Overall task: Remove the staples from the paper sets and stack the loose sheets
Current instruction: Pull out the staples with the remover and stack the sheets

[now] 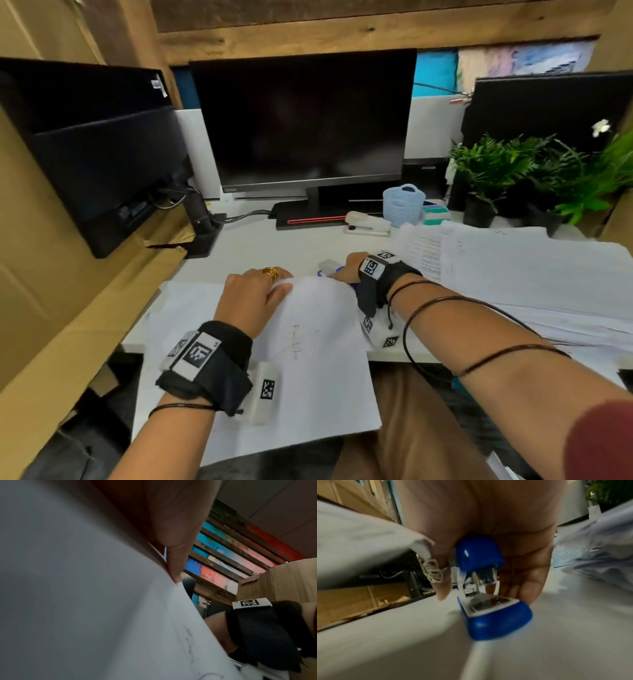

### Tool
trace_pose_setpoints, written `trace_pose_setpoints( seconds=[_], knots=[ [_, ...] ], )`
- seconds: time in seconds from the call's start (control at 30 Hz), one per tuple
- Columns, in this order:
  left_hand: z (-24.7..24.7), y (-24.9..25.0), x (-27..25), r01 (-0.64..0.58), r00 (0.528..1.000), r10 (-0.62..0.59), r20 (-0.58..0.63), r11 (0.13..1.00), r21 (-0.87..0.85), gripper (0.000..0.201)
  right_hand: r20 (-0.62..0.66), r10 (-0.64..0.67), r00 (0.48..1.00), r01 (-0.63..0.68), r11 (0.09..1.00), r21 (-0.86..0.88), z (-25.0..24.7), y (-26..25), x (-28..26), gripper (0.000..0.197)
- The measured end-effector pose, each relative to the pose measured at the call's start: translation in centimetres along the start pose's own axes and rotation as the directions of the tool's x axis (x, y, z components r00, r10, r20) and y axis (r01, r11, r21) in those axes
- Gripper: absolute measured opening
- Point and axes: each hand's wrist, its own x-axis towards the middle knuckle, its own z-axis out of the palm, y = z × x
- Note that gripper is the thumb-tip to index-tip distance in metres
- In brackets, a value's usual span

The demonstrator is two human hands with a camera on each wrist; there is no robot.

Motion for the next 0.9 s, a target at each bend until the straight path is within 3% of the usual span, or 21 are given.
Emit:
trace_pose_setpoints(
  seconds=[0.3, 0.4, 0.47, 0.5, 0.6, 0.67, 0.8, 0.9],
  knots=[
    [0.1, -0.9, -0.2, -0.006, 1.000, 0.007, -0.013, 0.998, 0.060, 0.027, 0.007, 0.052, 0.999, -0.053, 0.997, 0.064, 0.1, -0.6, -0.2, 0.039],
    [-0.1, -0.8, -0.4, -0.016, 0.999, 0.017, -0.037, 0.999, 0.047, 0.028, -0.049, 0.077, 0.996, -0.059, 0.952, 0.299, -0.9, 0.0, -0.8, 0.057],
    [-0.3, -0.8, -0.5, -0.021, 0.998, 0.024, -0.055, 0.999, 0.044, 0.029, -0.127, 0.072, 0.989, 0.013, 0.822, 0.569, -2.0, 0.2, -1.5, 0.055],
    [-0.4, -0.7, -0.5, -0.022, 0.998, 0.025, -0.064, 0.999, 0.048, 0.030, -0.144, 0.079, 0.986, 0.046, 0.711, 0.702, -2.5, 0.3, -1.9, 0.054],
    [-0.6, -0.3, -0.3, -0.036, 0.996, 0.045, -0.079, 0.994, 0.107, 0.032, -0.110, 0.058, 0.992, 0.092, 0.254, 0.963, -3.7, 0.2, -4.2, 0.045],
    [-0.5, 0.1, -0.2, -0.076, 0.990, 0.093, -0.109, 0.986, 0.149, 0.029, -0.129, -0.016, 0.992, 0.129, 0.055, 0.990, -4.1, 0.5, -5.7, 0.033],
    [-0.6, 1.2, -0.1, -0.131, 0.972, 0.174, -0.161, 0.960, 0.247, 0.022, -0.215, -0.047, 0.975, 0.207, -0.140, 0.968, -5.2, 0.6, -8.2, 0.010],
    [-0.8, 1.8, -0.1, -0.148, 0.970, 0.195, -0.143, 0.946, 0.287, 0.024, -0.202, -0.060, 0.978, 0.194, -0.117, 0.974, -5.5, 0.5, -8.8, 0.013]
  ],
)
